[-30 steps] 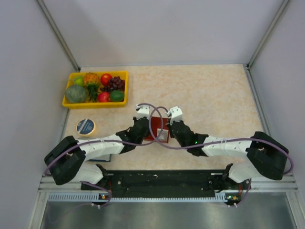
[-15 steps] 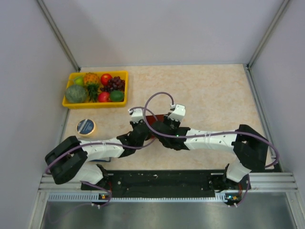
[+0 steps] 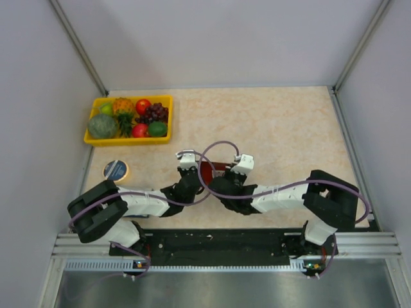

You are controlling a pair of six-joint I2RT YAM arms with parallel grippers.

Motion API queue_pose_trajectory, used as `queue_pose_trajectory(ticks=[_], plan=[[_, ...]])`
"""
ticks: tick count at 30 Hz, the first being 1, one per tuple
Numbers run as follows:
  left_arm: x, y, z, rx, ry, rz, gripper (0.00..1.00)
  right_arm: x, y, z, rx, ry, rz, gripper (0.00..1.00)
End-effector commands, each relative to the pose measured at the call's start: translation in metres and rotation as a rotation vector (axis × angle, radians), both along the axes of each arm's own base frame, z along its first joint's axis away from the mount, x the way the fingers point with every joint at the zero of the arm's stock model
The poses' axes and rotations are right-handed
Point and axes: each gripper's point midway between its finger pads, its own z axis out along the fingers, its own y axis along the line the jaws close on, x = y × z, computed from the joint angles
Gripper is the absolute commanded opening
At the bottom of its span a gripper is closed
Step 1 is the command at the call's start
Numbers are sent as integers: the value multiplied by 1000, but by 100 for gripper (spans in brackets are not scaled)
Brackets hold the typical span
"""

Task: Fold the paper box

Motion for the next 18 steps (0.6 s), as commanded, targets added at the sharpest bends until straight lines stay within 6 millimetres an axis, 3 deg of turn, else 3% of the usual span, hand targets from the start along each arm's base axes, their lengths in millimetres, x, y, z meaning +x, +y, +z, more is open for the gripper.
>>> queue_pose_trajectory(ticks=[1, 9, 18], plan=[[11, -14, 32, -35, -123, -30, 0, -13, -16, -44, -212, 1, 160, 0], [4, -16, 25, -64, -130, -64, 0, -18, -16, -51, -186, 3, 207, 0], [0, -21, 37, -114, -149, -95, 0, -15, -9, -22, -173, -75, 252, 0]])
